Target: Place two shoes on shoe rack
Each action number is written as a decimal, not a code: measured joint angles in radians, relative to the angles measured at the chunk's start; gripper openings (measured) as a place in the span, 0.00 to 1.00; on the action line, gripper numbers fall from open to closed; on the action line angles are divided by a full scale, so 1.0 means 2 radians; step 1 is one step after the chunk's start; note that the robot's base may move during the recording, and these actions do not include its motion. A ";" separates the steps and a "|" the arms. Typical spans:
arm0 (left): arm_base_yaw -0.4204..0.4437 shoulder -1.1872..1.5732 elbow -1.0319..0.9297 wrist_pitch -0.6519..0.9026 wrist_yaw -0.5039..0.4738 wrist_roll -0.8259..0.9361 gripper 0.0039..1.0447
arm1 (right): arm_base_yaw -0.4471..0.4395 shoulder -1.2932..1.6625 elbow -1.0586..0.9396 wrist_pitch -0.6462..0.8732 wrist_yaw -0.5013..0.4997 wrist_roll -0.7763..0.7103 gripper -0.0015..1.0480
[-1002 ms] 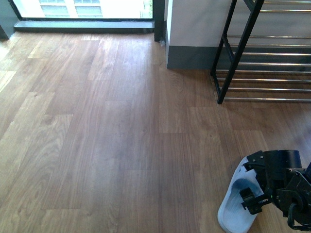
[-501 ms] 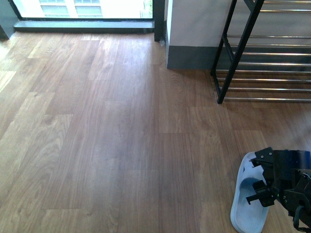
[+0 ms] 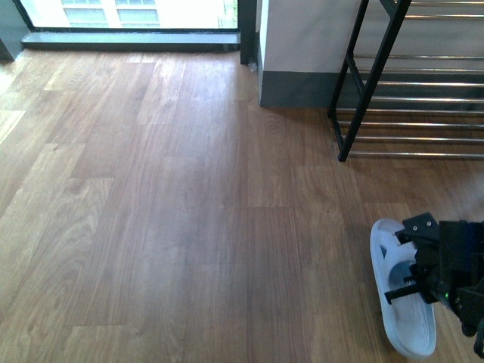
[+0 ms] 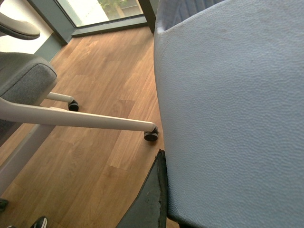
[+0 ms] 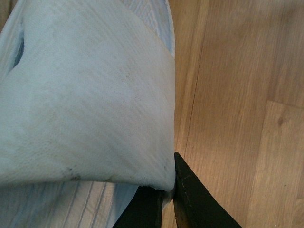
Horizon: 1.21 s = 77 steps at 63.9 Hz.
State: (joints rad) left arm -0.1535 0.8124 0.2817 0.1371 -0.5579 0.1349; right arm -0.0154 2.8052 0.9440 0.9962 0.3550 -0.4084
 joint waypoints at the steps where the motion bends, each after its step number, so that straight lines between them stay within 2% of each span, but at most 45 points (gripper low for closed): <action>1: 0.000 0.000 0.000 0.000 0.000 0.000 0.01 | 0.000 -0.006 -0.003 0.002 -0.003 -0.002 0.01; 17: 0.000 0.000 0.000 0.000 0.000 0.000 0.01 | -0.007 -0.184 -0.097 0.026 -0.064 -0.054 0.01; 25: 0.000 0.000 0.000 0.000 0.000 0.000 0.01 | -0.017 -0.301 -0.151 -0.001 -0.100 -0.069 0.01; 33: 0.000 0.000 0.000 0.000 0.000 0.000 0.01 | -0.027 -0.442 -0.201 -0.064 -0.140 -0.069 0.01; 41: 0.000 0.000 0.000 0.000 0.000 0.000 0.01 | -0.032 -0.653 -0.250 -0.175 -0.186 -0.054 0.01; 51: 0.000 0.000 0.000 0.000 0.000 0.000 0.01 | -0.029 -0.850 -0.288 -0.294 -0.214 -0.034 0.01; 54: 0.000 0.000 0.000 0.000 0.000 0.000 0.01 | -0.028 -0.892 -0.296 -0.306 -0.216 -0.031 0.01; 77: 0.000 0.000 0.000 0.000 0.000 0.000 0.01 | -0.028 -0.929 -0.299 -0.310 -0.216 -0.024 0.01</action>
State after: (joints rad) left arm -0.1535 0.8124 0.2817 0.1371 -0.5579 0.1349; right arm -0.0719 0.9478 0.3462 0.3767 -0.0765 -0.4564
